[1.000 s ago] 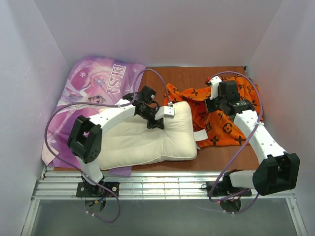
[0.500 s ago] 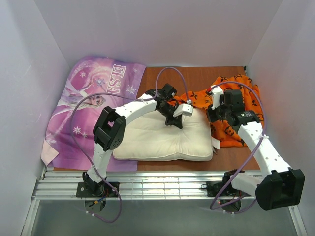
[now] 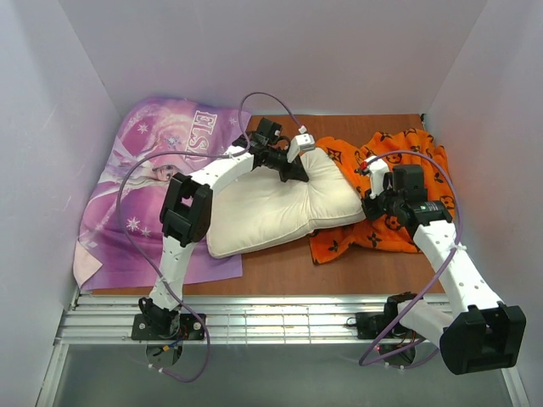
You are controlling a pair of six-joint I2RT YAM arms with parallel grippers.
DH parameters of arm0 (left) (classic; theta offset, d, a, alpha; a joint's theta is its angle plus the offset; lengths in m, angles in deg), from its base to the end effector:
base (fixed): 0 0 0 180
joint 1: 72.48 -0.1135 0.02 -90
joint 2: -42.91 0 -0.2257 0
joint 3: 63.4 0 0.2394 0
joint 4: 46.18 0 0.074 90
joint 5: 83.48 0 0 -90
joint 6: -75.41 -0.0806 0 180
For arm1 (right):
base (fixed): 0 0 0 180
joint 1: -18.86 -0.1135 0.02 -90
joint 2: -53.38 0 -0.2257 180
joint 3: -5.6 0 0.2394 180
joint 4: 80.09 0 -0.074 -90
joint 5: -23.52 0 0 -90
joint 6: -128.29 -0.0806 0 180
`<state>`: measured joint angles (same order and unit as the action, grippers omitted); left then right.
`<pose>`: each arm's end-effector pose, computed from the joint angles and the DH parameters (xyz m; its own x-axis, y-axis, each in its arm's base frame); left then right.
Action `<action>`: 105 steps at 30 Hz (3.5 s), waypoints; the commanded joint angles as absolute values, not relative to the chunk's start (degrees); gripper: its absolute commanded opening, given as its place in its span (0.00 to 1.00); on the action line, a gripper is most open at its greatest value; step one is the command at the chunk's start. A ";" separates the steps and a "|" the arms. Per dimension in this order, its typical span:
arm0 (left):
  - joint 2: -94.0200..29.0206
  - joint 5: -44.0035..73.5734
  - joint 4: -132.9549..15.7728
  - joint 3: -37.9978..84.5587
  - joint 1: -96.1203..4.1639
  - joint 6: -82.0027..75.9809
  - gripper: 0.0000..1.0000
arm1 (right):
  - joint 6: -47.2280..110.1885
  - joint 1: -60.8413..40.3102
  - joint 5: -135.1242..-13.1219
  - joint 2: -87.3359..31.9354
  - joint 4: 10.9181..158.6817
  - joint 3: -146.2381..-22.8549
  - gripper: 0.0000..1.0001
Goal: Put the pillow into the pillowcase
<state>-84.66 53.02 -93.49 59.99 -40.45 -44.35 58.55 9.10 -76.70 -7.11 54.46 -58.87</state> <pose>0.3734 -0.3025 0.1736 -0.2046 0.5310 -0.8223 0.9786 0.0927 -0.1837 0.2563 0.0586 0.2250 -0.5091 -0.4334 -0.7436 -0.5054 0.8499 -0.1492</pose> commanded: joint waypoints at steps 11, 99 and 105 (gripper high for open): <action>-88.84 34.66 -71.51 61.94 -36.27 -17.25 0.00 | 59.39 9.28 -90.28 -13.05 50.95 -65.24 0.01; -68.71 41.41 -92.07 33.82 -50.51 -37.00 0.85 | 71.43 -0.82 -82.04 -75.90 39.43 -123.70 0.99; -71.79 44.49 -92.51 33.82 -50.51 -36.65 0.85 | 70.99 -1.44 -84.76 -78.71 39.17 -121.50 0.94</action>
<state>-71.18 42.49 -91.94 34.16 -50.37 -35.56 70.33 -1.24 -82.30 -77.64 39.88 -122.25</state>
